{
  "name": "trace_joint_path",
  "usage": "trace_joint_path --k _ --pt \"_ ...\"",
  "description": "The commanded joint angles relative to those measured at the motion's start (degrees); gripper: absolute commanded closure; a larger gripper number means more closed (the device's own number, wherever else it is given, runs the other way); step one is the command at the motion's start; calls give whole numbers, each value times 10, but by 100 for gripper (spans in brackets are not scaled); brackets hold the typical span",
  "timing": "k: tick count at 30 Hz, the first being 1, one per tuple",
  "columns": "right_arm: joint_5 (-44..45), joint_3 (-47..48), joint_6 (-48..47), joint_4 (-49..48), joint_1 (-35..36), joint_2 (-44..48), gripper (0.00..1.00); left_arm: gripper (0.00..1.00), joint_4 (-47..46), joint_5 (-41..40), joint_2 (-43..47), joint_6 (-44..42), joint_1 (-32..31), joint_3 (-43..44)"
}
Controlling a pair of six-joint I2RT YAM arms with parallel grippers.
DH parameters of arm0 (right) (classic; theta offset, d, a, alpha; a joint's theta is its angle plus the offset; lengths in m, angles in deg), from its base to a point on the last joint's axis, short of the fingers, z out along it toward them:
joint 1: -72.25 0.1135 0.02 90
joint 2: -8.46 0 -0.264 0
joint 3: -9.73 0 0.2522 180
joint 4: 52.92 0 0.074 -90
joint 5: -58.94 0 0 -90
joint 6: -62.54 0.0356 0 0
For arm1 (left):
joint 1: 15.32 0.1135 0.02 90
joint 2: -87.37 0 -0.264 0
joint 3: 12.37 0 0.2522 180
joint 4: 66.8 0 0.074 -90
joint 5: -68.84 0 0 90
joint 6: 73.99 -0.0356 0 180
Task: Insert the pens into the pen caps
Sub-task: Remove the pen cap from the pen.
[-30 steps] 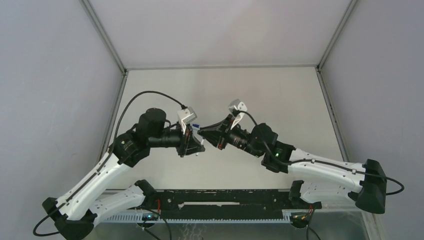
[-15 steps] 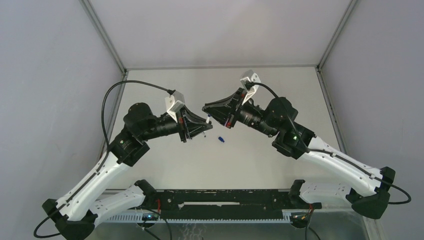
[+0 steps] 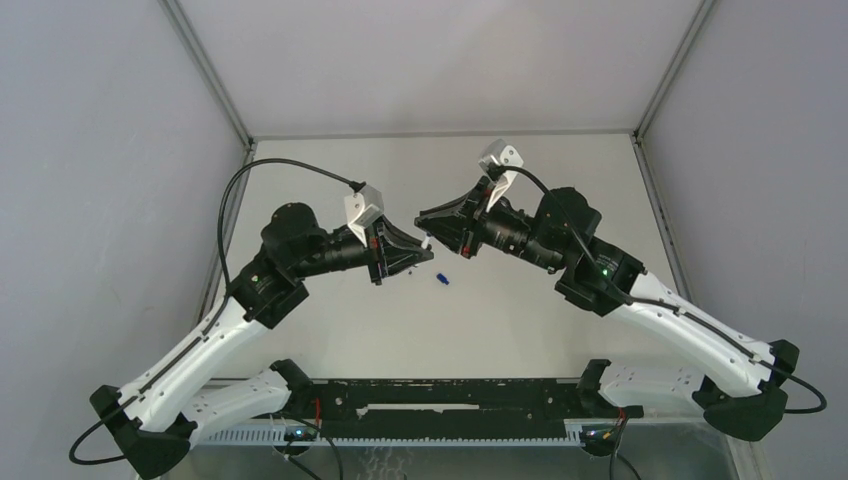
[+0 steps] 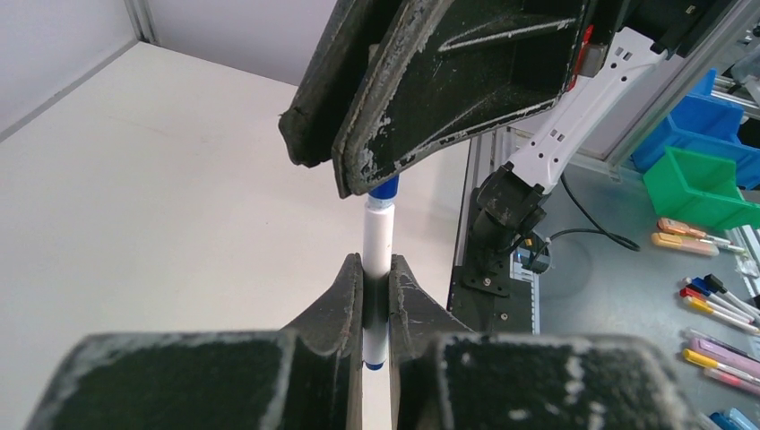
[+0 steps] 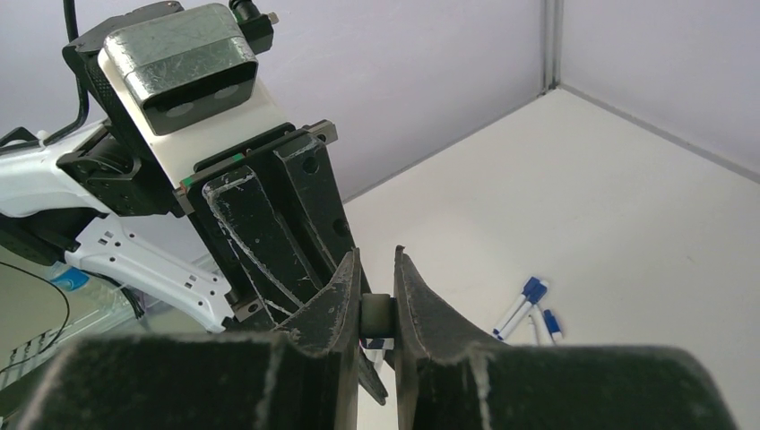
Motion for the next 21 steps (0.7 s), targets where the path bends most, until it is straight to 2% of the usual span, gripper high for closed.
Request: trace_joint_path --k 1,16,19,21 --pt "-13 15 -7 31 -2 33 98 100 -46 -42 3 -14 7 10" --pt "-4 15 7 -1 -6 54 95 100 -37 -46 3 -16 7 -9" --pt "38 8 3 37 -10 54 95 100 -31 -75 14 -18 7 -20" --pt "78 -13 11 68 -20 51 95 100 -31 -131 29 -15 8 -36"
